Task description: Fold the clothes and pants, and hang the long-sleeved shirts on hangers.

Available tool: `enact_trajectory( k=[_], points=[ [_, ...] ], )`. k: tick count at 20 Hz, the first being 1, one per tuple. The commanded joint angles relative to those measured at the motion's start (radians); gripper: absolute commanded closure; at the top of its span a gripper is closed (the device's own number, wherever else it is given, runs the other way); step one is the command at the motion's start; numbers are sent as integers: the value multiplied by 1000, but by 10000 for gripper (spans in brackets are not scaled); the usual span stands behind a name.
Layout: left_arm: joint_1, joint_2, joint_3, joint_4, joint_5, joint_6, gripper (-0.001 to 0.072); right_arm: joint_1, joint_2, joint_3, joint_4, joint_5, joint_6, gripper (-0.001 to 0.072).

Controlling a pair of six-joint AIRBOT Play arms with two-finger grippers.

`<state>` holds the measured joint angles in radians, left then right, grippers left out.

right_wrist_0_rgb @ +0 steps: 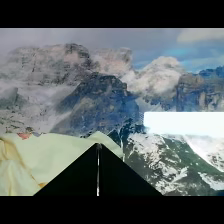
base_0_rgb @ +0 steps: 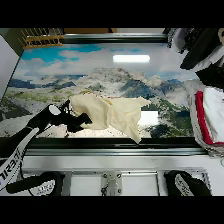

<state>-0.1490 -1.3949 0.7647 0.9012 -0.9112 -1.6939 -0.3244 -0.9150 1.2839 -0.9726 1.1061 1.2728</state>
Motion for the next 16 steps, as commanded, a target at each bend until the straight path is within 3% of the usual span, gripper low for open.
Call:
enact_trajectory(
  k=[1, 2, 3, 5, 6, 13, 14, 16],
  points=[
    [-72, -82, 69, -37, 32, -14, 46, 3, 0, 0, 8, 3, 0, 701],
    [-84, -99, 89, -35, 33, -29, 47, 3, 0, 0, 8, 3, 0, 700],
    [-90, -113, 106, -31, 32, -39, 101, 3, 0, 0, 8, 3, 0, 700],
    [-92, -122, 135, -29, 30, -38, 630, 3, 0, 0, 8, 3, 0, 701],
    [-86, -114, 145, -29, 30, -30, 700, 2, -1, 0, 7, 6, 0, 701],
    [84, 139, 151, -29, -36, 68, 700, -21, -109, -216, -73, 10, 220, 698],
    [108, 176, 151, -29, -45, 70, 701, -19, -156, -257, -42, 9, 219, 647],
    [145, 234, 151, -29, -53, 85, 700, -2, -281, -315, 9, -10, 209, 89]
  ],
)
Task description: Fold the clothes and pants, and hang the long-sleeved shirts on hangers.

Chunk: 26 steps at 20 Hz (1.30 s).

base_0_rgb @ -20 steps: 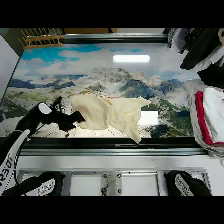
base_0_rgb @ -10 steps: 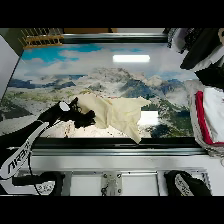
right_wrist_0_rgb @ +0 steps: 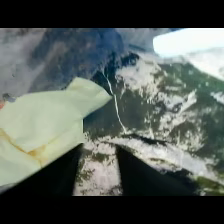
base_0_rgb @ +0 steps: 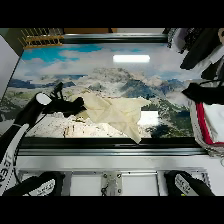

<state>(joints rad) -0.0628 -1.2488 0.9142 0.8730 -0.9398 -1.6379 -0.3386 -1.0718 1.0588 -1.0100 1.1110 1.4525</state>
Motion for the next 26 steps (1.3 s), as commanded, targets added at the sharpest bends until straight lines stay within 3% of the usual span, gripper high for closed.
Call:
enact_trajectory(
  k=[1, 2, 8, 11, 13, 14, 15, 16, 21, 26],
  points=[
    [70, 113, 2, 0, -25, 30, 700, 32, -198, -99, 56, -40, 10, 122],
    [78, 130, 2, -1, -22, 30, 700, 58, -265, -99, 69, -75, -2, 164],
    [81, 148, 0, -1, -21, 33, 700, 250, -531, -74, 382, -396, -165, 178],
    [81, 148, 0, -1, -21, 33, 700, 303, -612, -6, 394, -442, -178, 185],
    [81, 148, 0, -1, -21, 33, 700, 309, -636, 40, 394, -443, -194, 245],
    [81, 148, 0, -1, -21, 33, 700, 309, -636, 56, 394, -450, -205, 315],
    [81, 148, 0, -1, -20, 33, 701, 306, -629, 75, 393, -449, -229, 550],
    [83, 148, 5, 1, -21, 34, 700, 302, -615, 90, 390, -441, -253, 704],
    [196, 217, 242, -2, -81, 45, 701, 220, -386, 313, 172, -262, -257, 703],
    [284, 426, 526, -2, -76, 45, 701, 143, -75, 604, 150, -202, -257, 703]
  ],
)
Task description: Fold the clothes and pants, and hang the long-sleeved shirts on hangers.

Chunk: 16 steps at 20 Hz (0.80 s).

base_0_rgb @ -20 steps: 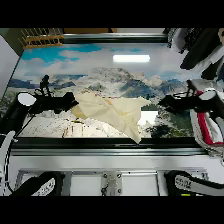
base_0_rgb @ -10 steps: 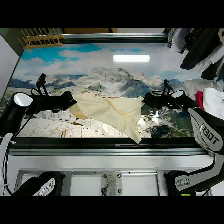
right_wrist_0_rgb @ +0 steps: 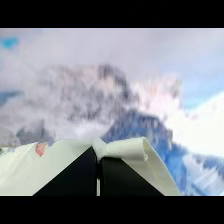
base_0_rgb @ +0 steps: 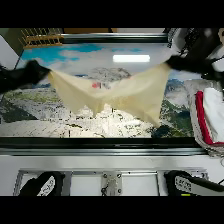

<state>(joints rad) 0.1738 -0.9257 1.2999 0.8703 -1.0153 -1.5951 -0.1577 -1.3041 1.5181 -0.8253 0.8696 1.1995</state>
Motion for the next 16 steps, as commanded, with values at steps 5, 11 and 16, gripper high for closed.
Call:
enact_trajectory(
  k=[5, 11, 16],
  points=[
    [143, 311, 273, 2, 8, 2, 701, -59, 423, 206, -49, -32, -4, 703],
    [296, 452, 367, 0, 35, -31, 701, -59, 570, 206, -212, -21, 105, 703],
    [355, 399, 337, -10, -90, -119, 702, -58, 541, 206, -281, 129, 203, 704]
  ],
)
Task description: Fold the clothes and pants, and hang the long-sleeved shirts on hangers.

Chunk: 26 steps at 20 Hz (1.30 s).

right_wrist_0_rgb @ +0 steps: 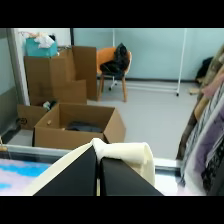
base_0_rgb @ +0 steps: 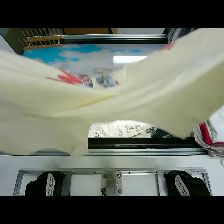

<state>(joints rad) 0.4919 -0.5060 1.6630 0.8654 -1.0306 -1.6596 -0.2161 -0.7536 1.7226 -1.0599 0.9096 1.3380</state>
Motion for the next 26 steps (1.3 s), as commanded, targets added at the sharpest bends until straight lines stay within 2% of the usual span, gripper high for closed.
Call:
enact_trajectory(
  k=[1, 4, 6, 8, 10, 12, 15, 16, 17, 18, 19, 22, 24, 26],
  points=[
    [40, -46, -72, -7, -113, -63, 702, 2, -38, 2, -45, 133, 77, 703],
    [6, -169, -261, -53, -182, -33, 702, 16, -187, -9, -45, 275, 103, 704],
    [-88, -285, -370, -27, -144, 21, 702, 52, -326, -24, -72, 323, 103, 704],
    [-214, -443, -445, 80, -39, 63, 701, 110, -492, -24, -144, 311, 99, 704],
    [-308, -615, -474, 162, 104, 66, 701, 148, -651, -23, -182, 221, 99, 704],
    [-357, -802, -427, 152, 188, 66, 701, 164, -777, -20, -164, 88, 109, 703],
    [-402, -1048, -240, 152, 158, 63, 701, 168, -883, -18, -71, -77, 111, 697],
    [-406, -1104, -176, 153, 135, 49, 681, 164, -897, -18, -42, -116, 110, 664],
    [-406, -1136, -129, 152, 121, 43, 417, 159, -901, -18, -13, -139, 110, 443],
    [-401, -1153, -90, 155, 102, 43, 118, 151, -898, -16, 5, -146, 109, 173],
    [-389, -1157, -61, 155, 78, 44, 86, 136, -889, -13, 7, -142, 109, 58],
    [-328, -1100, -69, 183, -36, 74, 86, 79, -820, -14, 6, -21, 100, 60],
    [-288, -1003, -213, 264, -60, 74, 86, 51, -751, -37, 5, 122, 7, 61],
    [-247, -883, -448, 303, -42, 70, 87, 43, -668, -114, 6, 214, -10, 61]
  ],
)
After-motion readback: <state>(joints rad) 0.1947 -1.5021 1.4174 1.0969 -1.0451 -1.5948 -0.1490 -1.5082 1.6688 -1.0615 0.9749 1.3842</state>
